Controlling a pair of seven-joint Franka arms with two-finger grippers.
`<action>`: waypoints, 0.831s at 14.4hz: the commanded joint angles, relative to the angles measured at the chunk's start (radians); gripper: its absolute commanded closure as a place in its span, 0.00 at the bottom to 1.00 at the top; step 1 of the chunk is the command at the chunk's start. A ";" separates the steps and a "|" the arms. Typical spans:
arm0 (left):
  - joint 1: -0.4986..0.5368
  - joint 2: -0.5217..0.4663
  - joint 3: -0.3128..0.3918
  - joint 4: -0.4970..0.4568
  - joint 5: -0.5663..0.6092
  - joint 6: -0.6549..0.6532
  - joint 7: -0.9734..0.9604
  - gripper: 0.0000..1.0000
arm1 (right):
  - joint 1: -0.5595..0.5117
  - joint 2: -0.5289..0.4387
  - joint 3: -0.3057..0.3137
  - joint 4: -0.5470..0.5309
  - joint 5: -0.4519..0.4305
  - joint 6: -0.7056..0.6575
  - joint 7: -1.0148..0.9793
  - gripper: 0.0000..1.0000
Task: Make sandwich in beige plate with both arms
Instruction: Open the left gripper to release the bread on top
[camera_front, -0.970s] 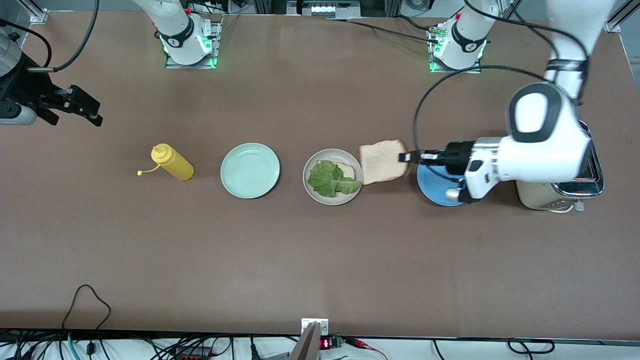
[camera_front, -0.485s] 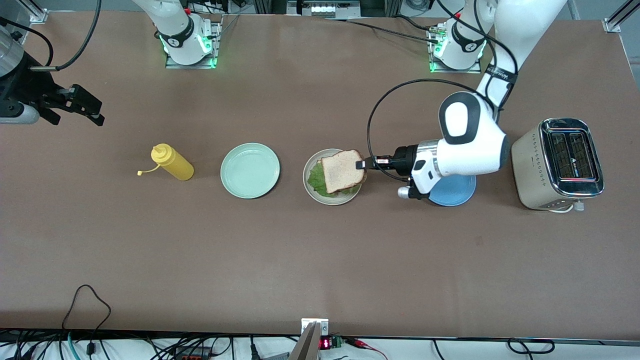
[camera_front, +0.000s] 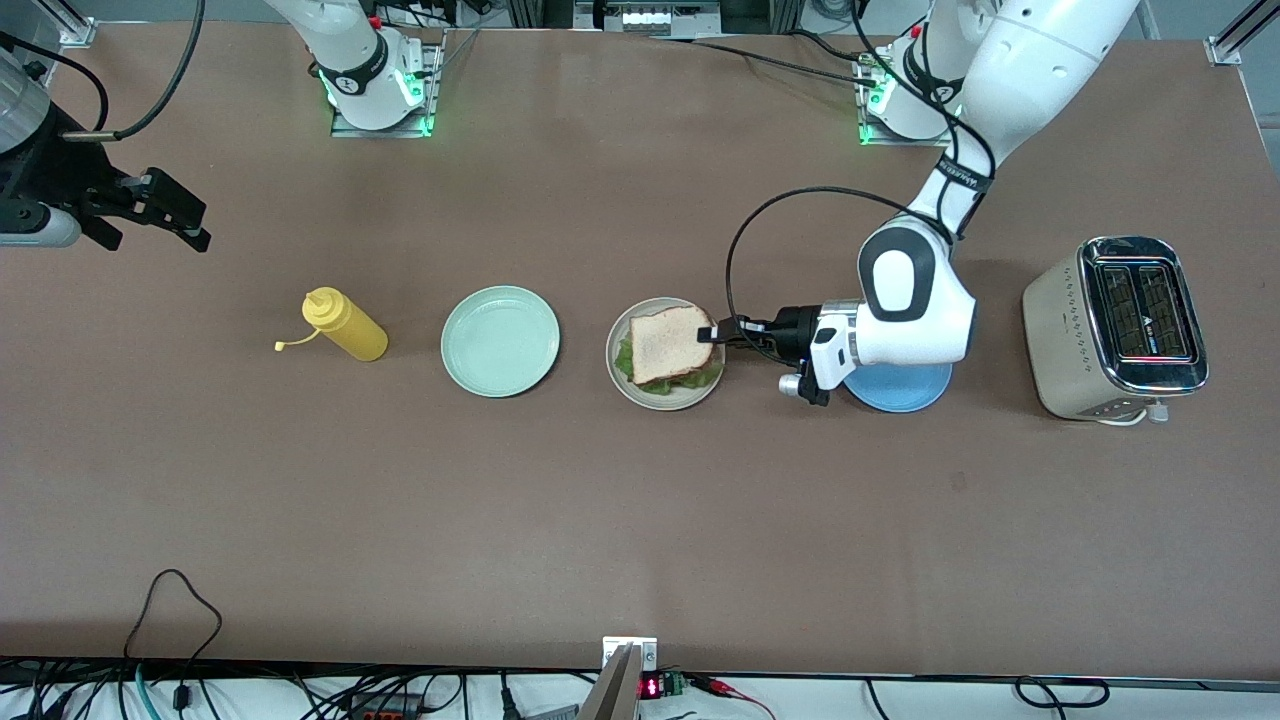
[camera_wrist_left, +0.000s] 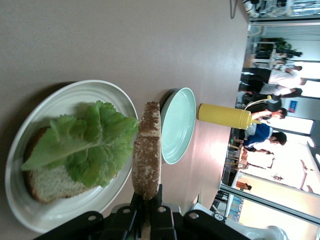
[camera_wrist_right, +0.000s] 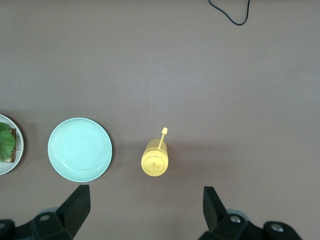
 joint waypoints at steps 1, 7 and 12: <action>-0.004 0.043 0.004 -0.001 -0.053 -0.002 0.146 0.98 | -0.011 -0.023 0.012 -0.015 -0.006 0.008 0.004 0.00; -0.010 0.093 0.004 0.003 -0.068 -0.004 0.218 0.96 | -0.009 -0.025 0.014 -0.015 -0.003 0.002 0.005 0.00; 0.005 0.118 0.004 0.002 -0.067 -0.007 0.272 0.00 | -0.004 -0.026 0.014 -0.015 -0.002 0.001 0.005 0.00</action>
